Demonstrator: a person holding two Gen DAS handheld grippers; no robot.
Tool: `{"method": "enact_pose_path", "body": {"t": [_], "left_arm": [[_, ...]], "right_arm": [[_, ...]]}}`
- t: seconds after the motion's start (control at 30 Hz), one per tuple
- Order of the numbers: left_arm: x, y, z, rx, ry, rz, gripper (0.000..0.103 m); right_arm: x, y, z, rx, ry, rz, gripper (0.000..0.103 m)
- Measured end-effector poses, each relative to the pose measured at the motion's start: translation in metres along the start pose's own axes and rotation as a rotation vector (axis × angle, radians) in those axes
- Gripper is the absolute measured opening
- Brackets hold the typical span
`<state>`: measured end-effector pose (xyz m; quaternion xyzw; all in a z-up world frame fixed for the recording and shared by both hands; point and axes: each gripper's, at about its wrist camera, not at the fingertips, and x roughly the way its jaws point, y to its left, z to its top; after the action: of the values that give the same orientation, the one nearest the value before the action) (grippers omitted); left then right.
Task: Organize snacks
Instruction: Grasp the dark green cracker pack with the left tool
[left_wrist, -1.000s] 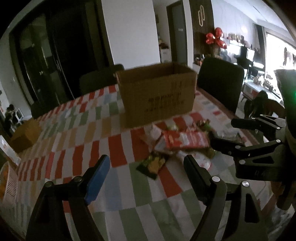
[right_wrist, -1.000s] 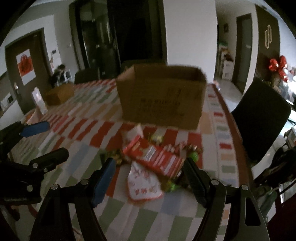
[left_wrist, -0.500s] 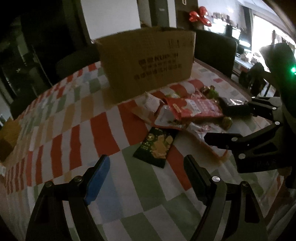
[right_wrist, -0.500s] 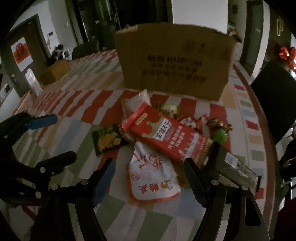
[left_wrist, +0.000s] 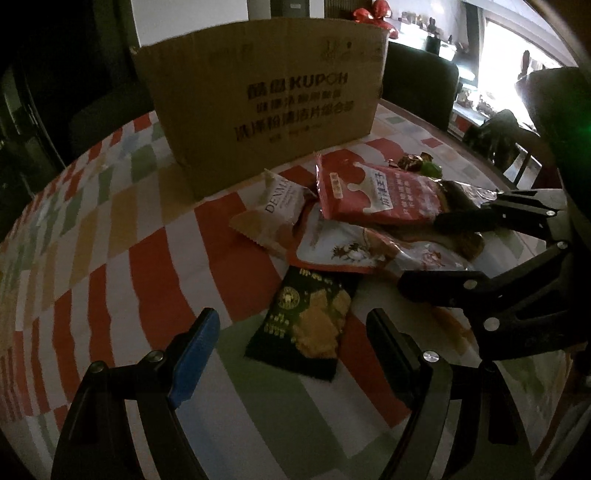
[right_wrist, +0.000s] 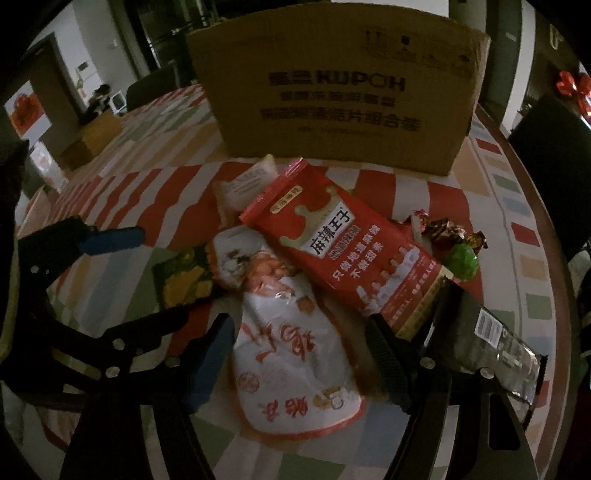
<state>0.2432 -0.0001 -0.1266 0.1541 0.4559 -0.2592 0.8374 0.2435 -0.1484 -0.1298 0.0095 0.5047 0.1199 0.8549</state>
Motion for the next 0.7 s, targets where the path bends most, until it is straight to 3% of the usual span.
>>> {"method": "enact_pose_path", "body": {"t": [0.27, 0.37, 0.43, 0.5, 0.7], "left_arm": [[0.023, -0.006, 0.008, 0.010, 0.030, -0.022, 0.075], [0.025, -0.006, 0.009, 0.000, 0.023, -0.027, 0.067], [0.024, -0.006, 0.009, -0.007, 0.016, -0.039, 0.052], [0.022, -0.006, 0.008, -0.014, 0.017, -0.050, 0.047], [0.013, -0.001, 0.000, -0.090, 0.050, -0.074, 0.043]], "right_arm": [[0.009, 0.001, 0.010, -0.001, 0.003, 0.013, 0.070], [0.012, 0.000, 0.011, -0.003, 0.009, 0.021, 0.064], [0.012, -0.002, 0.012, 0.000, 0.012, 0.025, 0.062], [0.012, -0.004, 0.012, 0.001, 0.013, 0.032, 0.061], [0.017, 0.000, 0.014, -0.013, 0.025, 0.046, 0.056]]}}
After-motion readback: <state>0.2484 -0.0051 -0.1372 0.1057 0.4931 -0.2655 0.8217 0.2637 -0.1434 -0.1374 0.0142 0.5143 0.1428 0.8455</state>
